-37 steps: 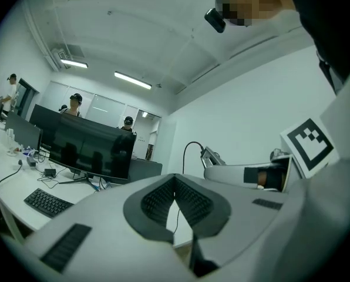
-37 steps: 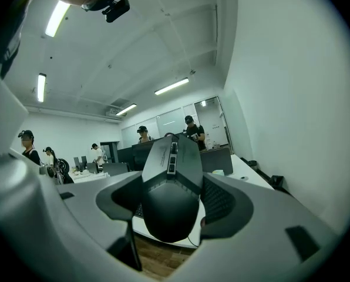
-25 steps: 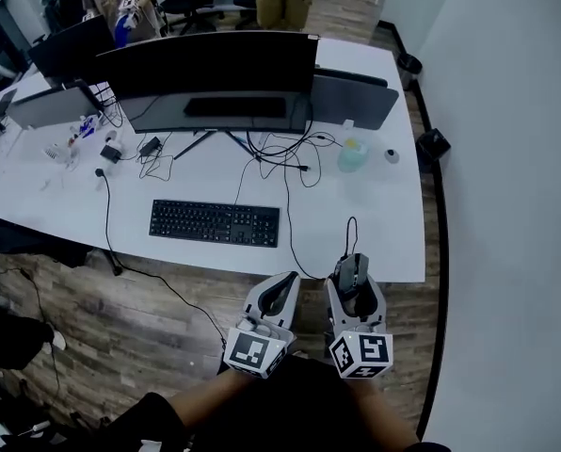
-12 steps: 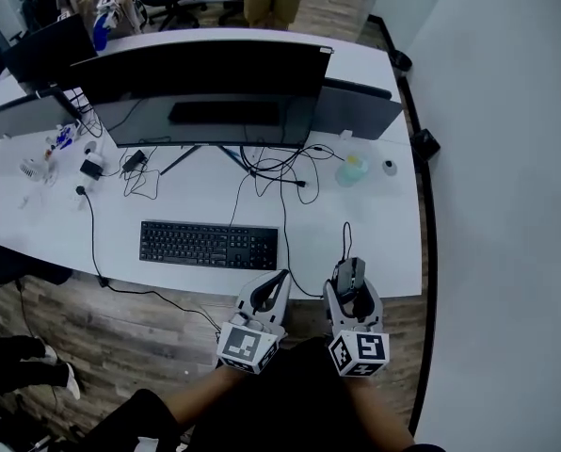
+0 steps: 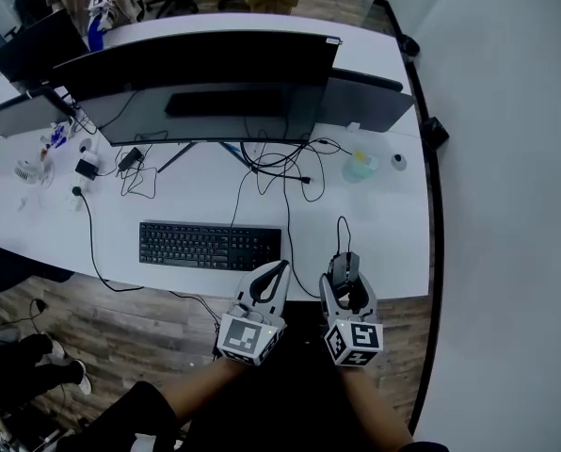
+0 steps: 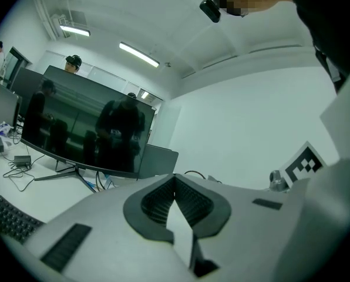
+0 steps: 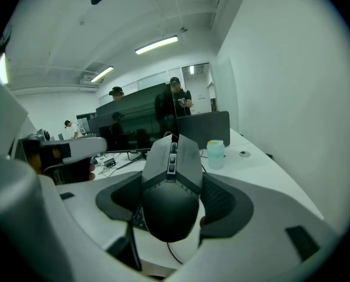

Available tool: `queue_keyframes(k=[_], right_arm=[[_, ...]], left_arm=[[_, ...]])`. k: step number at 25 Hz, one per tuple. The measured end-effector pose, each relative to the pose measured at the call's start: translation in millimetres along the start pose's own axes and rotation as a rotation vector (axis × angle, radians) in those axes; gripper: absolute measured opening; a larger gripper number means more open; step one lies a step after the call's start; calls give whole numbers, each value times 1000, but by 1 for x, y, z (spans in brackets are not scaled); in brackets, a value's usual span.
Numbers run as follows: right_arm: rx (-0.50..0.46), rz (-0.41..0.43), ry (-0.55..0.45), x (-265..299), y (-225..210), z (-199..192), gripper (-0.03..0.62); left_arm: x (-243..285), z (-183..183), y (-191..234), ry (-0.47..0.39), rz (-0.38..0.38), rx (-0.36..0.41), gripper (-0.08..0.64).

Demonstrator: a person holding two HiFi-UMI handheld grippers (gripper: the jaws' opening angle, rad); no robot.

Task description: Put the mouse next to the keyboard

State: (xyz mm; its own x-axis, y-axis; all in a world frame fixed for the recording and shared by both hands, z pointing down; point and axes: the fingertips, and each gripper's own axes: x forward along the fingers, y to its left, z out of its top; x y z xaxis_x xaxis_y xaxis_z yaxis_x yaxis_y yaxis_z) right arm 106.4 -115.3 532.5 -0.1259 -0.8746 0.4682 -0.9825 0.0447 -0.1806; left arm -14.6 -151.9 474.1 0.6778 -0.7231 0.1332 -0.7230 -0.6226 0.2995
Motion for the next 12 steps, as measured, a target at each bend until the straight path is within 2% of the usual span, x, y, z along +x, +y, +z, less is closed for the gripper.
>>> queue_keyframes(k=[4,12], right_arm=[[23,4,57,18,-11,-20,307],[-1,30,142,63,-24,-52,307]], left_arm=[[8,-4,11,16,30,4,3],[36,-17,27,52,68,21,3]])
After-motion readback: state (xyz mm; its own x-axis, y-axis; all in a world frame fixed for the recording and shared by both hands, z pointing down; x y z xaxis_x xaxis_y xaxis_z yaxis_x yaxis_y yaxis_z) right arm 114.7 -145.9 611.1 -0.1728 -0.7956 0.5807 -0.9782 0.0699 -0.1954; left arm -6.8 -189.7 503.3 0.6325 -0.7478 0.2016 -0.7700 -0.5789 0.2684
